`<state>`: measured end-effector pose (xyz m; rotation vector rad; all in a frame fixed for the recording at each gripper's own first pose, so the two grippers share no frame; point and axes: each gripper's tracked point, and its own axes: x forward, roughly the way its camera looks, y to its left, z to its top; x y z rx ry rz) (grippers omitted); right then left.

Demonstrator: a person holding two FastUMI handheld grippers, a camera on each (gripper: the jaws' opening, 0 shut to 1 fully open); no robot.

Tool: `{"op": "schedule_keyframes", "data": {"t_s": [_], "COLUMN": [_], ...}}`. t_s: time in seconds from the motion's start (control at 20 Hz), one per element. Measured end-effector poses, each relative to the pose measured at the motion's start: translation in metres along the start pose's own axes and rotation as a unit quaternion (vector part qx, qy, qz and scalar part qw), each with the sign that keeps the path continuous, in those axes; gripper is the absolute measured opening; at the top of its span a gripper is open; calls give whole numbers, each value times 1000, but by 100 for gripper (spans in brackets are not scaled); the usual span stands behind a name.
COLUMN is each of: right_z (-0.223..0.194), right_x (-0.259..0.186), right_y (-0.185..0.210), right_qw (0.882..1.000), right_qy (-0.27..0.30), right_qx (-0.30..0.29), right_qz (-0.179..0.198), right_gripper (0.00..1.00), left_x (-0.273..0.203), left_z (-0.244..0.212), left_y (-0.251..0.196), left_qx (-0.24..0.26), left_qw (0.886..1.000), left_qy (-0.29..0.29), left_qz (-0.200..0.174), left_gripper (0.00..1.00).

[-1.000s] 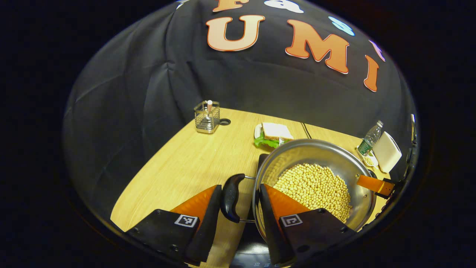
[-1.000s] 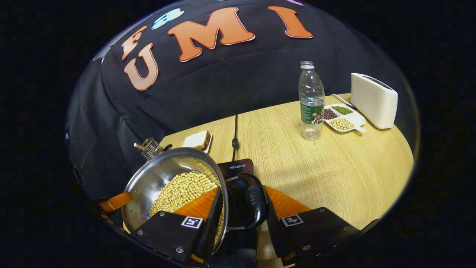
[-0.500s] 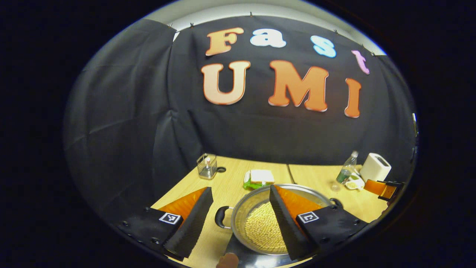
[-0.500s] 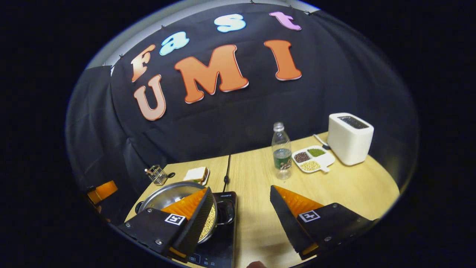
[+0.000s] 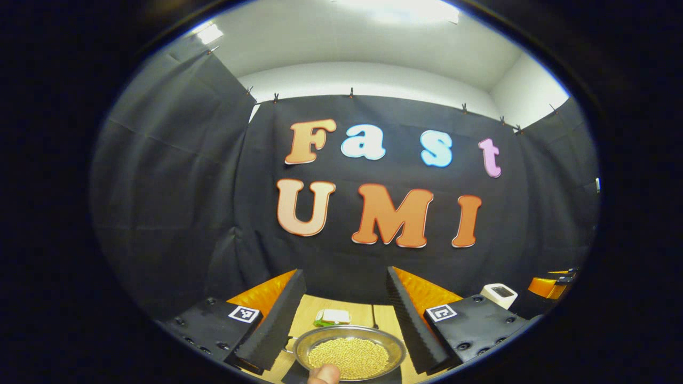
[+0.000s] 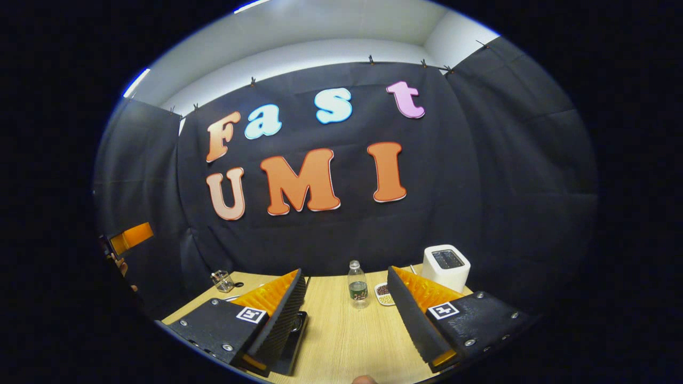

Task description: First push the handle of the pot to place it horizontally, then grasp the pot with both hands and set it on the induction cooktop.

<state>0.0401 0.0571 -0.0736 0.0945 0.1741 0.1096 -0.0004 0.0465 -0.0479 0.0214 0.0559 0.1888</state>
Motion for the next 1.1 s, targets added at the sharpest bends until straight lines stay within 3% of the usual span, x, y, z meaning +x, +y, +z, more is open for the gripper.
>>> {"op": "schedule_keyframes", "data": {"t_s": [0.15, 0.4, 0.85, 0.9, 1.1], "right_z": [32, 66, 59, 59, 58], "right_x": [-25, -56, -65, -64, -67], "right_y": [-27, -46, -60, -61, -63], "right_qw": [999, 995, 996, 996, 995], "right_qy": [-45, -92, -86, -87, -90], "right_qx": [-23, -24, -18, -18, -19], "right_qz": [-21, -32, -32, -32, -30], "right_gripper": [95, 95, 95, 100, 100], "left_x": [-12, -20, -22, -22, -21], "left_z": [21, 38, 46, 47, 46], "left_y": [-23, -38, -59, -61, -67], "left_qx": [-17, -7, -1, -2, 1], "left_qw": [999, 999, 999, 999, 999], "left_qy": [-2, -21, -27, -28, -26], "left_qz": [-28, -31, -39, -40, -43], "left_gripper": [99, 96, 96, 96, 96]}}
